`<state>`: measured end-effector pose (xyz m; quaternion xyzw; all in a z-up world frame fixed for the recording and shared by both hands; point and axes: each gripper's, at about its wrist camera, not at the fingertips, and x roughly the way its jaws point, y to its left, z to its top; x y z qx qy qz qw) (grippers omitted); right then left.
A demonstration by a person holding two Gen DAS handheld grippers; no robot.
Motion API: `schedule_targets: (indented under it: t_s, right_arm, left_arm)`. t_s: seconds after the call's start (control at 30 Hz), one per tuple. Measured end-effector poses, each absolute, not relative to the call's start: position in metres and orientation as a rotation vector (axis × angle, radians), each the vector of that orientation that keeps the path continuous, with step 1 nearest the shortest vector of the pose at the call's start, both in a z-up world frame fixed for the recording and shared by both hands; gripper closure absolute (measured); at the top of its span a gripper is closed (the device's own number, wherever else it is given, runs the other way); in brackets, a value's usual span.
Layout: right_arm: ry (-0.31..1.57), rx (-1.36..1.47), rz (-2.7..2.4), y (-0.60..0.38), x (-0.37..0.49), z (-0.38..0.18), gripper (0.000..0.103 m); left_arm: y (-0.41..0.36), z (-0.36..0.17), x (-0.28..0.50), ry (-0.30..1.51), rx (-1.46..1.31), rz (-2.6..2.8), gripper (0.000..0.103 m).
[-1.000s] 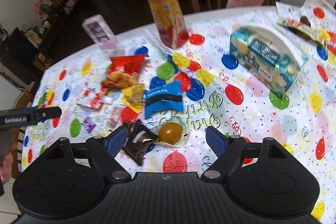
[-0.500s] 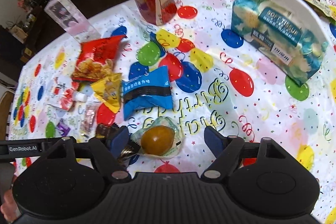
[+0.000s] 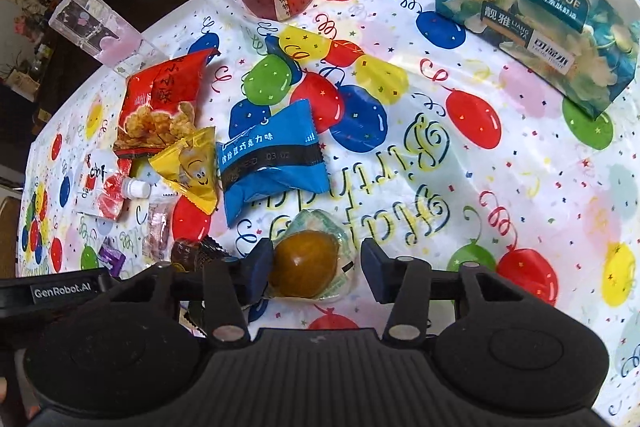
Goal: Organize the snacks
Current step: 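Grasp the sausage stick with the left tool while the right tool grasps the wrapped round cake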
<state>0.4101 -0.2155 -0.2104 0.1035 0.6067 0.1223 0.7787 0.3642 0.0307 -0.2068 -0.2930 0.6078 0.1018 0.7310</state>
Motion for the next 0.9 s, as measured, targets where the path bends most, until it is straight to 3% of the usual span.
schedule_targets:
  t_s: [0.37,0.9]
  right_arm:
    - [1.283,0.155,0.292,-0.197,0.4,-0.213,0.059]
    - [1.236,0.181,0.279,-0.23,0.389,-0.194,0.061]
  left_arm:
    - [0.019,-0.208,0.362,1.322,-0.633,0.198,0.087]
    - [0.04,-0.196,0.345,1.275,-0.629,0.184,0.098]
